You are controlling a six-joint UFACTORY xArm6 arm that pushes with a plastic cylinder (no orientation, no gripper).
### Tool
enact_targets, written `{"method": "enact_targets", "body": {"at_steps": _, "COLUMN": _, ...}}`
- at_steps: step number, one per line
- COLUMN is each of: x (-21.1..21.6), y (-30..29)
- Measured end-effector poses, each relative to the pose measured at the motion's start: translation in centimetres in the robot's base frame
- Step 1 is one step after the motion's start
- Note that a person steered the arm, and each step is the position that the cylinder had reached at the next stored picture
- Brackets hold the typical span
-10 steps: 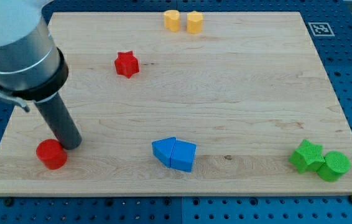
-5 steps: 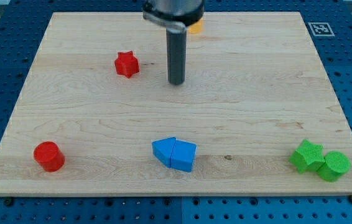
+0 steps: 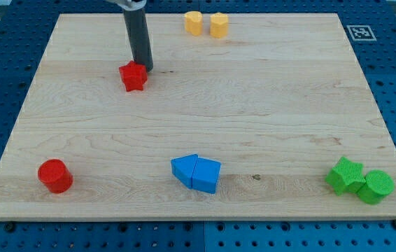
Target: Push the red star above the red circle
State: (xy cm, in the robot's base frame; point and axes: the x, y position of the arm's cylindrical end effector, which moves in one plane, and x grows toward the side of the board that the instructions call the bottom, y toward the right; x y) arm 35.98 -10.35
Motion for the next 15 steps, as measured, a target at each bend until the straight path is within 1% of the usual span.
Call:
{"method": "enact_targets", "body": {"at_steps": 1, "x": 2.4, "y": 0.0}}
{"method": "enact_targets", "body": {"at_steps": 2, "x": 3.7, "y": -0.7}}
{"method": "enact_targets", "body": {"at_steps": 4, "x": 2.5, "y": -3.8}}
{"method": "enact_targets", "body": {"at_steps": 9, "x": 16.8, "y": -4.2}}
{"method": "enact_targets", "body": {"at_steps": 10, "x": 16.9, "y": -4.2}}
{"method": "enact_targets", "body": {"at_steps": 11, "x": 16.1, "y": -4.1}}
{"method": "enact_targets", "body": {"at_steps": 12, "x": 13.6, "y": -4.1}}
{"method": "enact_targets", "body": {"at_steps": 13, "x": 12.9, "y": -4.1}}
{"method": "enact_targets", "body": {"at_steps": 15, "x": 16.5, "y": -5.0}}
